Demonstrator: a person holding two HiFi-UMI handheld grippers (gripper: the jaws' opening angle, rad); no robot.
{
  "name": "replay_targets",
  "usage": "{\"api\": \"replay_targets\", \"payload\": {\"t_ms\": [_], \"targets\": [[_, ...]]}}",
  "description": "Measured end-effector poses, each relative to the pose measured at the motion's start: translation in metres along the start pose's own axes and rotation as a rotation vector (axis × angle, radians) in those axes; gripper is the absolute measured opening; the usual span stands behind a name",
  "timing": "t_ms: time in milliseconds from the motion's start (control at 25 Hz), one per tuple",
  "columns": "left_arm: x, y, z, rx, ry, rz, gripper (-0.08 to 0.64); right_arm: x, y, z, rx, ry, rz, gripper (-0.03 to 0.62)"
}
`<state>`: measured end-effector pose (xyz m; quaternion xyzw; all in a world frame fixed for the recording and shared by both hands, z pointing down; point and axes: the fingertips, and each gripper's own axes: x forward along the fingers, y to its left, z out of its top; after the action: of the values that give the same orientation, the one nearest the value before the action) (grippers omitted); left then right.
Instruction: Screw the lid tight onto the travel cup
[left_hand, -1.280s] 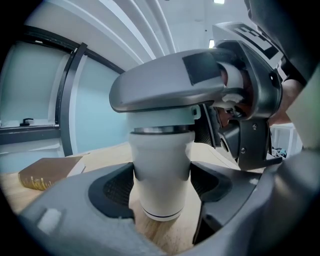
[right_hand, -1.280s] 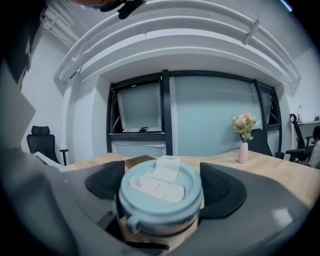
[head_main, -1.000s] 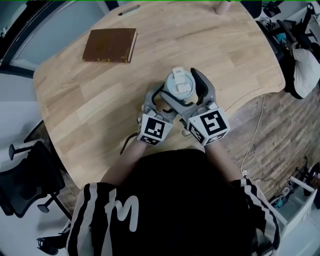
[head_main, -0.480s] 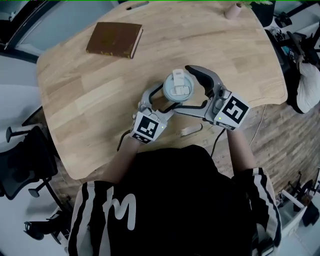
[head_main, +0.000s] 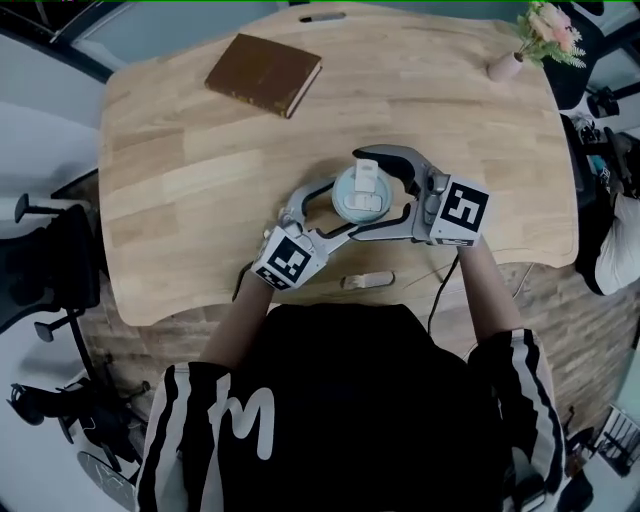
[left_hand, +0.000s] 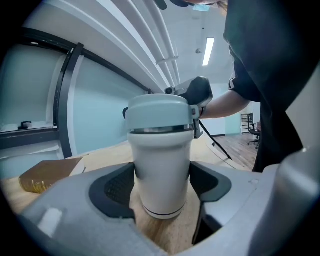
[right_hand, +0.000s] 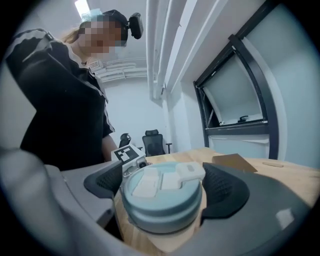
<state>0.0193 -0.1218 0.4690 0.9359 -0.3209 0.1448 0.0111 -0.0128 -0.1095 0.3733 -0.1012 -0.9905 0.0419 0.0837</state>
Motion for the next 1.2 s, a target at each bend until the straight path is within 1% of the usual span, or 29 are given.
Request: {"api": "replay_targets", "payload": {"t_ms": [160, 280, 360, 400, 440, 600, 720, 880, 1040, 1200], "targets": [[0.000, -0.001, 0.000, -0.014, -0.001, 0.023, 0.351, 0.003, 0.003, -0.002, 0.001, -0.005, 0.078, 0.488], [0.001, -0.001, 0.000, -0.021, -0.001, 0.033, 0.351, 0.002, 0.003, 0.000, 0.013, -0.014, 0.085, 0.488], [0.002, -0.001, 0.001, -0.019, 0.001, 0.040, 0.351, 0.002, 0.002, -0.001, 0.010, -0.015, 0.070, 0.485], [0.002, -0.002, 0.000, -0.018, 0.001, 0.045, 0.351, 0.001, 0.000, -0.002, 0.010, -0.018, 0.053, 0.484], [0.001, -0.002, 0.000, -0.018, 0.000, 0.050, 0.350, 0.001, 0.000, -0.001, 0.009, -0.022, 0.033, 0.459], [0.001, -0.001, 0.000, -0.019, -0.002, 0.060, 0.351, 0.003, 0.001, 0.004, -0.011, -0.041, -0.045, 0.457], [0.001, 0.000, 0.000, -0.016, 0.001, 0.061, 0.351, 0.002, -0.003, 0.000, -0.020, -0.042, -0.098, 0.457], [0.001, 0.000, 0.000, -0.012, 0.004, 0.053, 0.351, 0.002, -0.006, 0.003, 0.000, -0.055, -0.172, 0.456], [-0.001, 0.000, -0.001, -0.020, 0.001, 0.046, 0.351, 0.002, -0.009, -0.001, 0.007, -0.047, -0.259, 0.454], [-0.001, 0.001, -0.001, -0.027, -0.003, 0.037, 0.350, 0.003, -0.012, 0.004, 0.039, -0.062, -0.341, 0.453]]}}
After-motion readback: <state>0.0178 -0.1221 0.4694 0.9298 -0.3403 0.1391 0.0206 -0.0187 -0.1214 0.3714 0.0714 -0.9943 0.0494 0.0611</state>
